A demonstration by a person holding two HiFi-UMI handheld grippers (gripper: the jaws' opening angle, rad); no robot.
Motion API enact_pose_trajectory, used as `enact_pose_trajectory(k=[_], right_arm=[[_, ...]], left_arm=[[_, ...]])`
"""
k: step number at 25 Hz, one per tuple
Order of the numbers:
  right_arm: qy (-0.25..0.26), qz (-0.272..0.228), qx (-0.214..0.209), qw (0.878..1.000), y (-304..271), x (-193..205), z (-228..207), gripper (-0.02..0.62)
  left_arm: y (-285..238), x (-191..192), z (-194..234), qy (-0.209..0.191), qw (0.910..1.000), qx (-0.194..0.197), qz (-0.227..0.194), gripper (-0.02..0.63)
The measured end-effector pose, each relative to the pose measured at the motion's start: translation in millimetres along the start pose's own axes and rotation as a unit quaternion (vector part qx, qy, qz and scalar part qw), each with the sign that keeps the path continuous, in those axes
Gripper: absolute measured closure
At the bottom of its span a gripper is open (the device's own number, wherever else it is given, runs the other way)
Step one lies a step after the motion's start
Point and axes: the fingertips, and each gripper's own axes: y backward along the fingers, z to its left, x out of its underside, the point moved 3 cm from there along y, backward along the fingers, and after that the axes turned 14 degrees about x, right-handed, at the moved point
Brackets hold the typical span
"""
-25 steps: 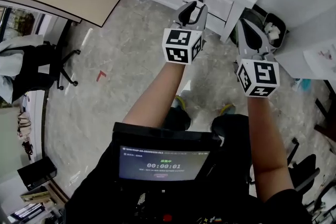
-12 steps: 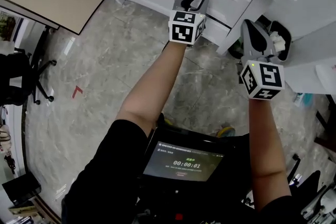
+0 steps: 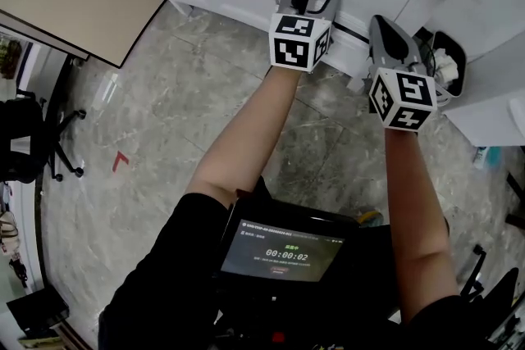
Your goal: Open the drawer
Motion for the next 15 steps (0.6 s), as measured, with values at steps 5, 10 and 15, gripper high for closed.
enact_pose_trajectory(k=[5,10,15], right_arm=[[0.000,-0.001,0.004,1.000,-6.0,4.5,3.3,0.572],[0.000,-0.005,0.002,1.000,-7.5,5.3,3.3,0.572],[-0.001,-0.011,-0.001,1.000,7.2,3.5,13.2,0.572]], left_arm=[[-9.7,6.0,5.1,-0.014,0.9996,-0.012,0.020,0.469],[-10.4,5.9,6.4,-0.011,0.9997,-0.003,0.023,0.472],[5.7,7.1,0.4,-0.007,0.9999,0.000,0.015,0.474]])
